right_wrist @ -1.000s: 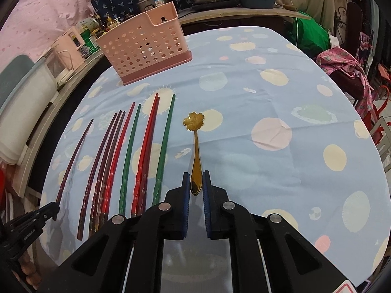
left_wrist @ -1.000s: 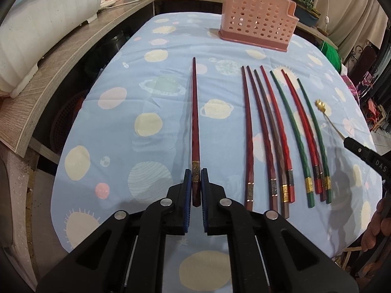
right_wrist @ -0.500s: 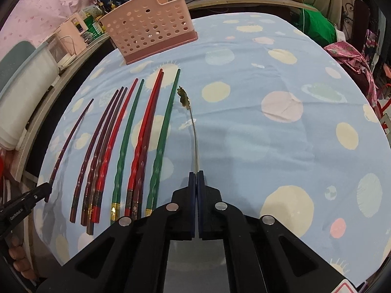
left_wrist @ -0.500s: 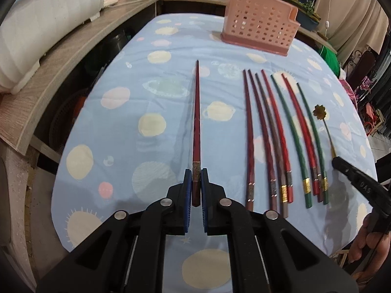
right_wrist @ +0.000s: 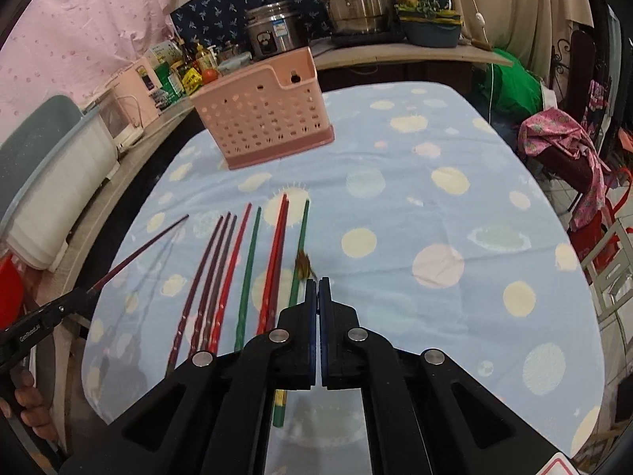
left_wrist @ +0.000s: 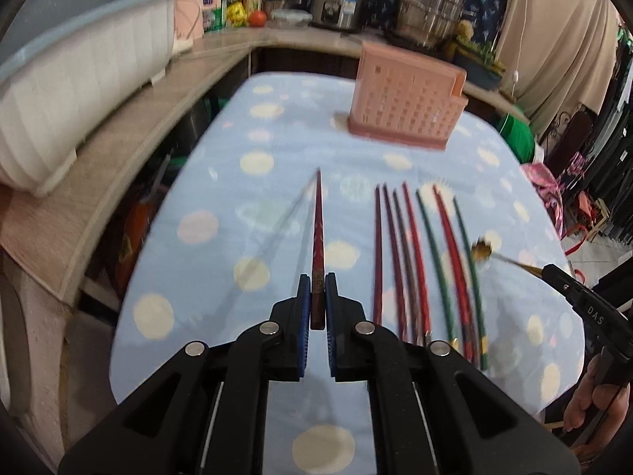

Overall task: Organize utensils
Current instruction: 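Lift the chopstick with the left tool while the right tool lifts the spoon toward the pink basket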

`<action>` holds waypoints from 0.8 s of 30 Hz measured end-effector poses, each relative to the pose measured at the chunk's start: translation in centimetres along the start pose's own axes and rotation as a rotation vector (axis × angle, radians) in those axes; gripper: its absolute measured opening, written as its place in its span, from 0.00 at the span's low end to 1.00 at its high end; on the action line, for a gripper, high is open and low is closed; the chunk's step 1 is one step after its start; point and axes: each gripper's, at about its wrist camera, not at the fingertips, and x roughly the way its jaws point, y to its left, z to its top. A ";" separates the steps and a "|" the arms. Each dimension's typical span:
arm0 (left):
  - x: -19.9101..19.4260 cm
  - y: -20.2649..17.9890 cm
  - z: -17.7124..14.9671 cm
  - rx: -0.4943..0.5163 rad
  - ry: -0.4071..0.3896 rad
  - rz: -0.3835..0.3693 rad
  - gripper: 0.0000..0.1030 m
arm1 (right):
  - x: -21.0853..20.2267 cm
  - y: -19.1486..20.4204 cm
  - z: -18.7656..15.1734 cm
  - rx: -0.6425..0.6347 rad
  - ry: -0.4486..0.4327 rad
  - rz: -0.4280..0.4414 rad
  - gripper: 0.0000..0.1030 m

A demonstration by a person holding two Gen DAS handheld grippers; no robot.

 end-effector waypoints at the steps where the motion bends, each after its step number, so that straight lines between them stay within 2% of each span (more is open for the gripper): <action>1: -0.5 0.0 0.8 0.002 -0.023 0.000 0.07 | -0.5 0.1 1.0 -0.007 -0.021 -0.002 0.02; 8: -3.6 -0.7 8.6 0.027 -0.186 -0.006 0.07 | -2.7 0.7 7.7 -0.045 -0.160 0.005 0.02; 13: -5.4 -2.1 14.9 0.058 -0.304 -0.001 0.07 | -2.5 1.2 13.1 -0.055 -0.234 0.017 0.02; 20: -7.0 -4.3 23.3 0.038 -0.462 -0.017 0.07 | -0.3 1.8 19.9 -0.040 -0.290 0.036 0.02; 24: -7.4 -5.5 26.5 0.027 -0.537 -0.034 0.07 | 1.4 2.0 23.1 -0.030 -0.296 0.038 0.02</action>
